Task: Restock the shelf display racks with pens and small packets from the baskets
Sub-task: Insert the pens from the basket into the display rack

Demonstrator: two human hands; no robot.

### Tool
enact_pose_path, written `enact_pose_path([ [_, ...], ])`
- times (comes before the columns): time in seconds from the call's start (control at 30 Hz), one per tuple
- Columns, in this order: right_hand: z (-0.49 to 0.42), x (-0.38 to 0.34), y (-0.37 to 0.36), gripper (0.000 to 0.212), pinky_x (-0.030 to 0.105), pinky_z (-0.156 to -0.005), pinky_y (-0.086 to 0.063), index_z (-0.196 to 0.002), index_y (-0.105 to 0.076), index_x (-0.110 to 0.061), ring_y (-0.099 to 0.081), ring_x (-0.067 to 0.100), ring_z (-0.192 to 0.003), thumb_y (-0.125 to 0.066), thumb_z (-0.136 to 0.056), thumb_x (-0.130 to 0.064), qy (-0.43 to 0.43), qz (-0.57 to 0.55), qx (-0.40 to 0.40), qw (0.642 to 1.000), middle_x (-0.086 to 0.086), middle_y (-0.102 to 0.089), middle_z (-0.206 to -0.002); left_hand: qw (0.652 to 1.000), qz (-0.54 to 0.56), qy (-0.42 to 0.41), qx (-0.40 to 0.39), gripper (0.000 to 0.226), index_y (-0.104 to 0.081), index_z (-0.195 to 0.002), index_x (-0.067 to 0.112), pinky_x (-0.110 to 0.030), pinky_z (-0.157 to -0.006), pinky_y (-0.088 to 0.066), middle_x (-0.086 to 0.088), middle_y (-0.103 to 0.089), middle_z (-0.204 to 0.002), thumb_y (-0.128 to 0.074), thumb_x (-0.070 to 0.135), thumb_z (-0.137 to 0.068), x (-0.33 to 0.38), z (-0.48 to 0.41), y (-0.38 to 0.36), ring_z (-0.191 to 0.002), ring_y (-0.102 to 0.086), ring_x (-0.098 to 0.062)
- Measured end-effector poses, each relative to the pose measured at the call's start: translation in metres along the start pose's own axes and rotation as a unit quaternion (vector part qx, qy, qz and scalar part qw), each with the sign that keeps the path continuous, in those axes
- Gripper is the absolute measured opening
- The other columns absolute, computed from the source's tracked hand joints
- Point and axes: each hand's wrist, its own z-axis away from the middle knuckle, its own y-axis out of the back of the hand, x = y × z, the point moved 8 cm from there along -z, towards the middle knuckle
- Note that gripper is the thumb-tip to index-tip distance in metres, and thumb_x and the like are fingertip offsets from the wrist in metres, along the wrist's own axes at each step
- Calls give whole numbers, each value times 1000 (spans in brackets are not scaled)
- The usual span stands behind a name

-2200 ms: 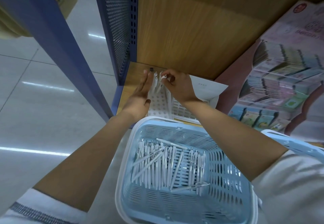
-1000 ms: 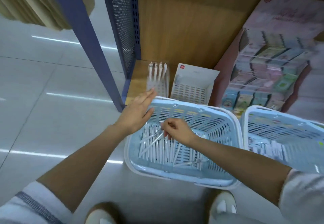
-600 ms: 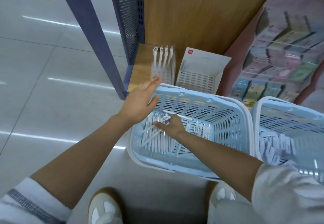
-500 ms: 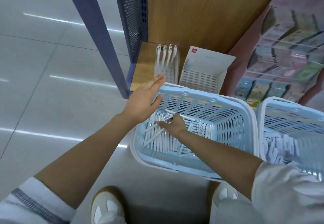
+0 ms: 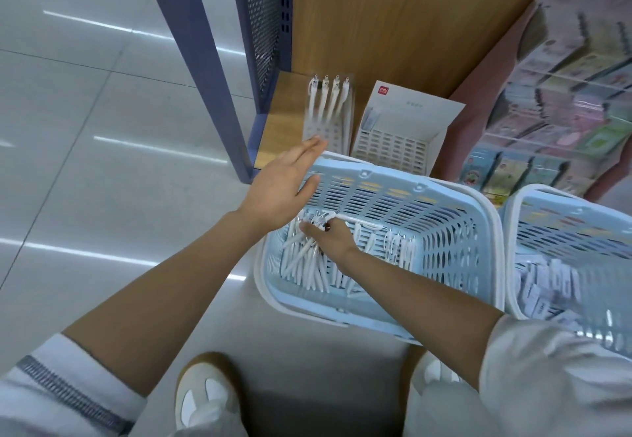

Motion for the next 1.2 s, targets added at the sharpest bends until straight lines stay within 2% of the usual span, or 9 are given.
enact_pose_path([
  [0.07, 2, 3, -2, 39, 24, -48, -28, -69, -50, -12, -34, 10, -42, -68, -85, -44, 5, -3, -23, 1000, -4, -37, -50, 1000, -3, 0, -1, 53, -28, -153, 17, -27, -111, -27, 2, -27, -158, -44, 22, -102, 0, 0, 0, -143, -28, -15],
  [0.17, 6, 1, -4, 33, 29, -59, -41, -73, -65, -11, -50, 16, -57, -66, -87, -41, 44, -21, -47, 998, 5, -58, -64, 1000, -9, 2, -2, 53, -27, -153, 18, -28, -111, -27, 2, -27, -159, -43, 23, -102, -1, 0, 0, -143, -28, -15],
  [0.4, 22, -16, 1, 13, 23, -65, -44, -81, -63, -5, -55, 11, -66, -64, -89, -15, 149, -26, -47, 987, 1, -60, -71, 1000, -2, -2, -9, 53, -28, -153, 19, -30, -111, -30, 2, -27, -159, -43, 23, -102, -1, -1, -1, -143, -30, -16],
  [0.6, 16, -3, 27, 34, 28, -71, -47, -85, -62, -2, -61, 13, -67, -69, -86, -35, 86, -78, 6, 993, 2, -66, -72, 1000, -7, -1, -7, 52, -28, -152, 20, -32, -107, -35, 3, -27, -158, -43, 22, -102, -1, 0, -1, -141, -33, -17],
  [0.73, 17, -2, 55, 28, 38, -73, -50, -84, -49, -16, -59, 19, -75, -66, -87, -38, 46, -121, 71, 989, 8, -63, -79, 1000, -12, -4, -6, 53, -28, -152, 21, -32, -107, -35, 3, -27, -158, -44, 22, -102, -2, -2, -2, -141, -33, -17],
  [0.9, 39, -21, 81, 20, 17, -54, -44, -81, -55, -12, -54, 2, -52, -63, -92, -27, 86, -96, 39, 991, -2, -57, -63, 999, -37, -8, -20, 52, -30, -151, 17, -39, -110, -34, -2, -31, -157, -45, 21, -101, 0, -6, -3, -140, -34, -21],
  [1.0, 59, -49, 88, 26, 15, -49, -39, -71, -54, -14, -48, 3, -49, -62, -93, -26, 130, -75, -4, 989, -3, -54, -58, 997, -65, -39, 6, 45, -41, -145, 13, -41, -105, -32, -7, -42, -149, -45, 20, -101, 10, -12, 6, -133, -40, -27],
  [1.1, 75, -97, 105, 24, 17, -47, -37, -72, -54, -14, -44, 6, -49, -60, -93, -24, 189, -104, -12, 976, -2, -52, -58, 996, 6, -79, 41, 36, -61, -125, 12, -33, -95, -36, -5, -63, -121, -40, 26, -100, 32, -21, 20, -114, -54, -23],
  [1.2, 81, -152, 128, 27, 17, -46, -36, -68, -53, -14, -43, 6, -46, -60, -93, -20, 254, -135, 10, 958, -5, -51, -53, 971, 235, 8, -39, 36, -64, -119, 17, -34, -95, -47, 2, -70, -105, -37, 34, -103, 40, -30, 11, -101, -63, -14],
])
